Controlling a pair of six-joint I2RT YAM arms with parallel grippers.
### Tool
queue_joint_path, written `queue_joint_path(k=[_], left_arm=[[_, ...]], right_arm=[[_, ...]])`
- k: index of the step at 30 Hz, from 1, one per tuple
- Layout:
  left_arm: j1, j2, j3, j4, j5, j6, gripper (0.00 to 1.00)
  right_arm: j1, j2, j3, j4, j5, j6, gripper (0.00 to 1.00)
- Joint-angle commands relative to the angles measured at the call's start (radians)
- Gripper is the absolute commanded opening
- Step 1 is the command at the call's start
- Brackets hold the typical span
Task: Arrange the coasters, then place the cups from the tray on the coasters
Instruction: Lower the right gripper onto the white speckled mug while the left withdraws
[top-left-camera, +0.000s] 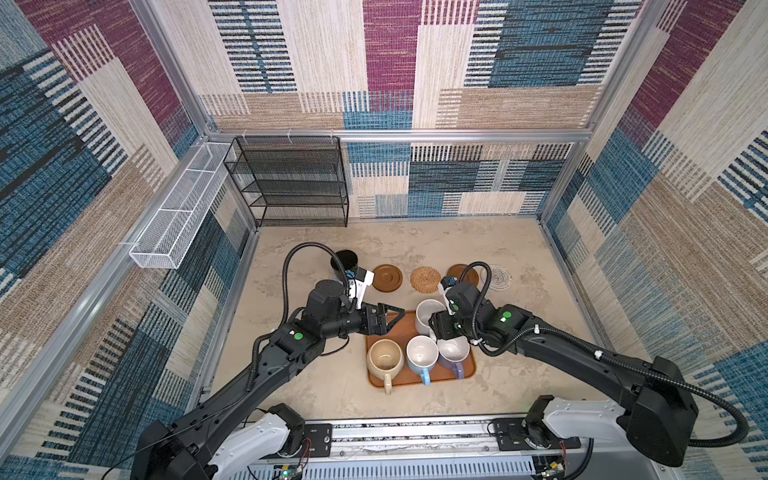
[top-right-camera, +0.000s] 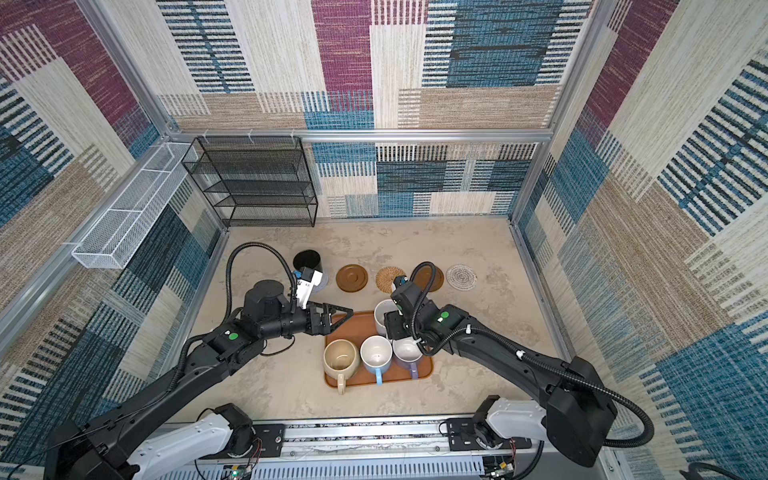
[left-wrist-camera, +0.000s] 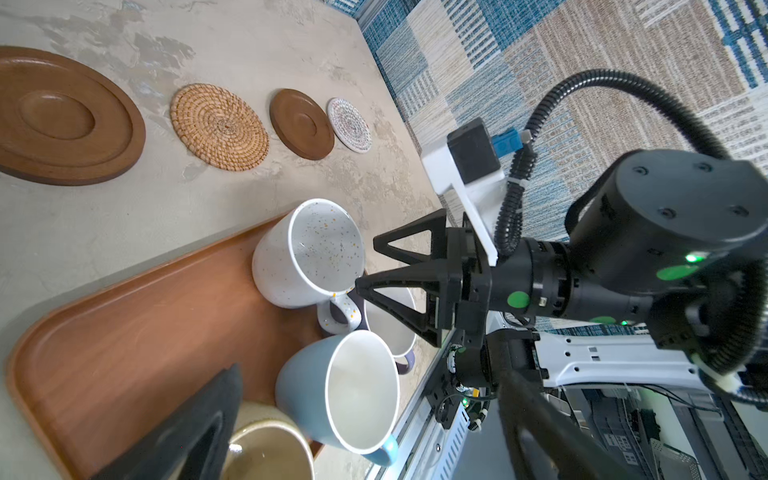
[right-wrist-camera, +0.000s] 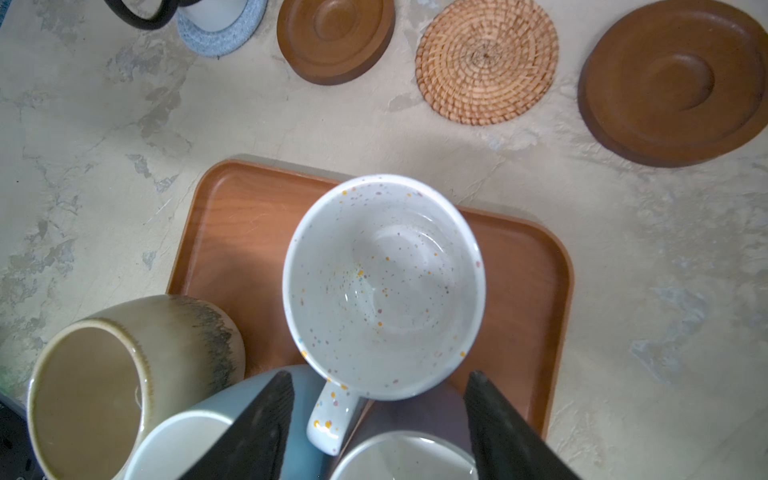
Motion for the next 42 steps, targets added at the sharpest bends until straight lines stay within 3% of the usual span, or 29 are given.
queue_joint_path(k=[1,25,42], left_arm=[[-0.016,0.013,0.006,0.043,-0.024,-0.013,0.98],[-0.052,0.14,0.03,0.122,-0.023,-0.03,0.98],[-0.054,0.172,0.028,0.128,-0.059,-0.035,0.97]], right_arm=[[0.015,0.005,-0.006,-0.006,0.016,0.033,0.68],[0.049,0.139,0.015,0.024,0.071,0.026,0.62],[0.049,0.181,0.026,0.075,0.105,0.03,0.36]])
